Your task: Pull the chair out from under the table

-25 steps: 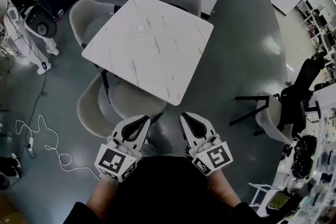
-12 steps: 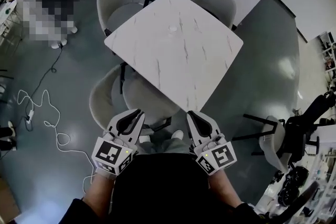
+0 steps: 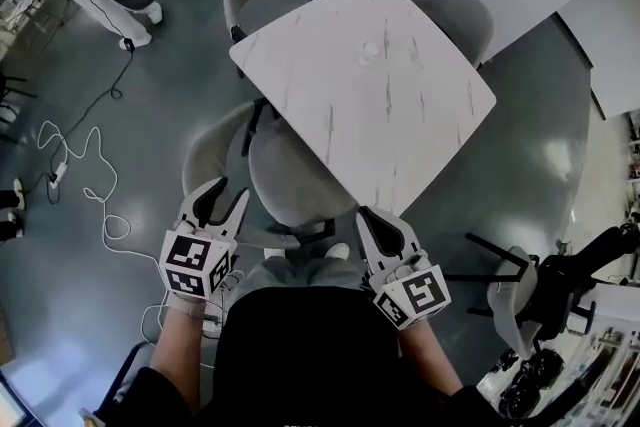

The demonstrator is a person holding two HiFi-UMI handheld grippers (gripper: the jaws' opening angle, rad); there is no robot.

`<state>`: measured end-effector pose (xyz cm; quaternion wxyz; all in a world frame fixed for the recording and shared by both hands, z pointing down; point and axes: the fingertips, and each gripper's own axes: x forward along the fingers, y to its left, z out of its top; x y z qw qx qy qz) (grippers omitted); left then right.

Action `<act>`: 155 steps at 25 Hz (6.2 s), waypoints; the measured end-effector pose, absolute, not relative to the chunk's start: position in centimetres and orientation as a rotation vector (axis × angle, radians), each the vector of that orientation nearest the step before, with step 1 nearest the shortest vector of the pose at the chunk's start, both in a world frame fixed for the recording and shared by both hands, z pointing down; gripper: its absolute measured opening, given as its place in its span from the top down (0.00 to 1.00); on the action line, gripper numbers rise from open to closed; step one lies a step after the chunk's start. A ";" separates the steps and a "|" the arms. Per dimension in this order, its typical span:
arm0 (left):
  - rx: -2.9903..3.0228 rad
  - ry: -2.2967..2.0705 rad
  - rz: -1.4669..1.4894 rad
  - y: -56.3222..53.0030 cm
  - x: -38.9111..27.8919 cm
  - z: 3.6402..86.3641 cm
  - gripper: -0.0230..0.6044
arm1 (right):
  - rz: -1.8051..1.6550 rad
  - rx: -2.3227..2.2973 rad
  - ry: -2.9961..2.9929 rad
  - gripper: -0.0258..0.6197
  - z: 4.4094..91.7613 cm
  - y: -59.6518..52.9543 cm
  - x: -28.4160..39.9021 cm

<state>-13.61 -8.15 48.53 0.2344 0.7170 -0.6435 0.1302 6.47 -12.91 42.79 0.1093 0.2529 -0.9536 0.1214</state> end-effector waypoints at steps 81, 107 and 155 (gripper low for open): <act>0.846 -1.730 0.290 12.8 -35.0 75.6 0.80 | 0.396 0.365 -2.780 0.94 45.3 -6.9 -1.5; 0.326 -1.899 -0.104 35.2 -32.7 75.0 0.80 | 0.327 -0.130 -2.759 0.94 45.9 -1.9 -6.4; -0.376 -1.945 -0.661 63.4 -11.3 73.4 0.80 | 0.197 -0.950 -2.515 0.94 45.8 15.1 -14.1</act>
